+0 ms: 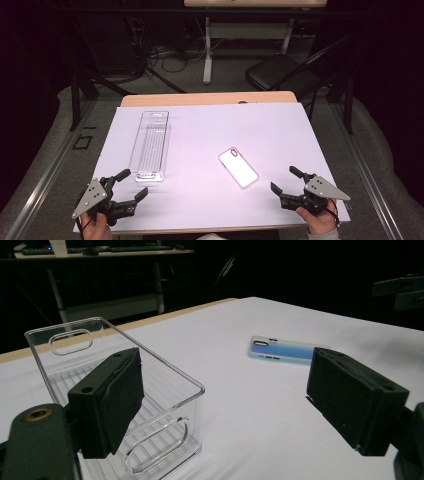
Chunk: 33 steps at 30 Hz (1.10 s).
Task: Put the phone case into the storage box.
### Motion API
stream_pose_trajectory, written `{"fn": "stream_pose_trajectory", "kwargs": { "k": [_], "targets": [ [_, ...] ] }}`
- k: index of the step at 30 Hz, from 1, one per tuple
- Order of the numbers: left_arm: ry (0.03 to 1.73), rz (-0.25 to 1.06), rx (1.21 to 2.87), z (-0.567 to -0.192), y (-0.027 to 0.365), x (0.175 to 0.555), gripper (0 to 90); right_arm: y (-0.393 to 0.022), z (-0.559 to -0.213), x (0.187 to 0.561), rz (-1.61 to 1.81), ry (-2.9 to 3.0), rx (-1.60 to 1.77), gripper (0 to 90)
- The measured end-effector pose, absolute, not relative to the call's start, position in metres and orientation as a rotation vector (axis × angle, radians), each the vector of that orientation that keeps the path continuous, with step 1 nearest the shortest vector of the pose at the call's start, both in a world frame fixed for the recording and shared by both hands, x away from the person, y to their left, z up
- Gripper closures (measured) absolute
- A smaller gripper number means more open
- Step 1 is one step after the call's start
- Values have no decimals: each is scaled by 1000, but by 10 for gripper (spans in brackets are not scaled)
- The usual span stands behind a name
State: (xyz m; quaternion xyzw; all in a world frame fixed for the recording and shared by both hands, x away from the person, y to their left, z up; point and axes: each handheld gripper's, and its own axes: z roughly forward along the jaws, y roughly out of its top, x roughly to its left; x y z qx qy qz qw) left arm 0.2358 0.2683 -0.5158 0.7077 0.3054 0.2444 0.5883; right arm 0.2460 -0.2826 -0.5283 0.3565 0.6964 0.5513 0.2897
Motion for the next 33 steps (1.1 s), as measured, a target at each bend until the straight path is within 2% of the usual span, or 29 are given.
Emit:
{"fn": "stream_pose_trajectory", "kwargs": {
  "k": [22,26,30,33],
  "targets": [
    [795,509,1667,-517,261,243,156,-270,-516,256,1338,1966,939,153],
    [797,504,1680,-518,260,242,157,-267,-513,260,1327,2003,949,217],
    [788,497,1699,-517,258,239,156,-264,-510,265,1316,2007,974,143],
    [790,508,1703,-516,258,238,156,-263,-506,273,1317,2016,1031,146]
  ]
}}
